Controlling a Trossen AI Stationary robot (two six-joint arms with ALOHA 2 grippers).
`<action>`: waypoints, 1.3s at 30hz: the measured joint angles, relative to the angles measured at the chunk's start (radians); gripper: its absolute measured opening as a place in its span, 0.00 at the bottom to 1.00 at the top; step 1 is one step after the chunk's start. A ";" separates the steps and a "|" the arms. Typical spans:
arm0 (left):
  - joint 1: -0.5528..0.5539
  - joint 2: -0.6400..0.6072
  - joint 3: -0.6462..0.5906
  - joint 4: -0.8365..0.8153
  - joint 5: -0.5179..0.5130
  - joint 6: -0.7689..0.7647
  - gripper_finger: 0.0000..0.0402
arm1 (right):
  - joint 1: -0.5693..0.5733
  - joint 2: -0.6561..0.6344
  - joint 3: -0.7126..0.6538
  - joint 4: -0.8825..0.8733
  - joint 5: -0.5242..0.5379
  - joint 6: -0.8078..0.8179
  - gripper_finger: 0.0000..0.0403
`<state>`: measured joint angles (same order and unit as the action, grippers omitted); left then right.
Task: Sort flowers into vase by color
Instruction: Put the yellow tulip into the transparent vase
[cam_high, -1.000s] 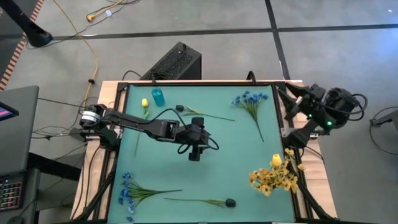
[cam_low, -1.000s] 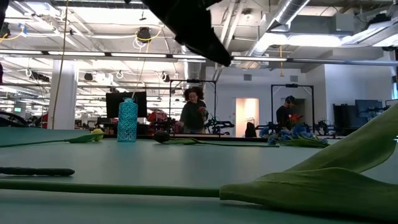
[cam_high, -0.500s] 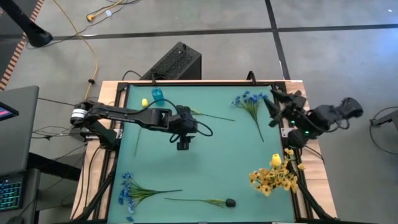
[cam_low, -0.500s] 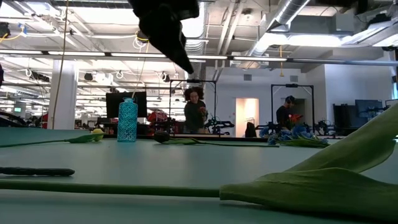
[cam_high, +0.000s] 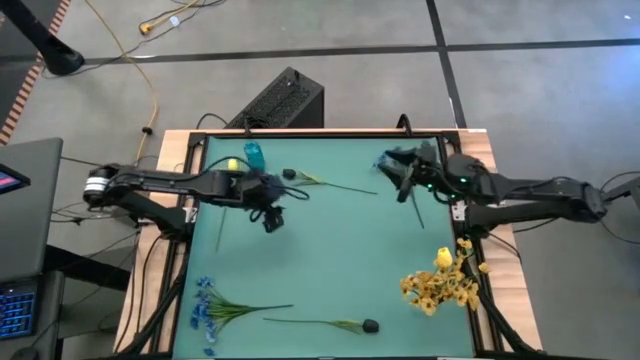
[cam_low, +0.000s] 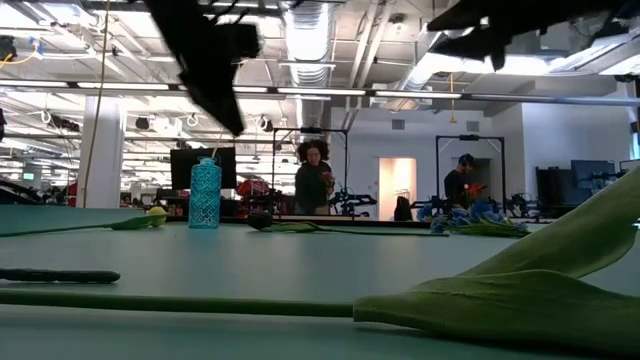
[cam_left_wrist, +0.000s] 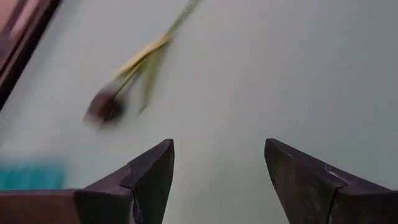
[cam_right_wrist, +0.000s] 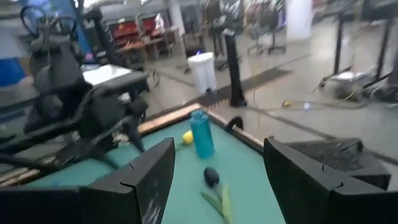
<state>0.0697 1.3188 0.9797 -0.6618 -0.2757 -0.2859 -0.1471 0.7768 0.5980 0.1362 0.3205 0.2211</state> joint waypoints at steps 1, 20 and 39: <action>0.009 -0.026 -0.028 -0.022 -0.021 -0.068 0.60 | -0.009 0.020 0.000 0.004 -0.012 0.000 0.67; 0.369 -0.122 -0.357 -0.166 0.001 -0.496 0.60 | 0.022 0.210 0.001 0.047 -0.090 -0.009 0.67; 0.530 -0.125 -0.520 0.009 0.167 -0.332 0.42 | 0.028 0.210 0.001 0.024 -0.089 -0.011 0.67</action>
<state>0.5995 1.1938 0.4599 -0.6529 -0.1090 -0.6182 -0.1192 0.9867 0.5987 0.1600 0.2314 0.2100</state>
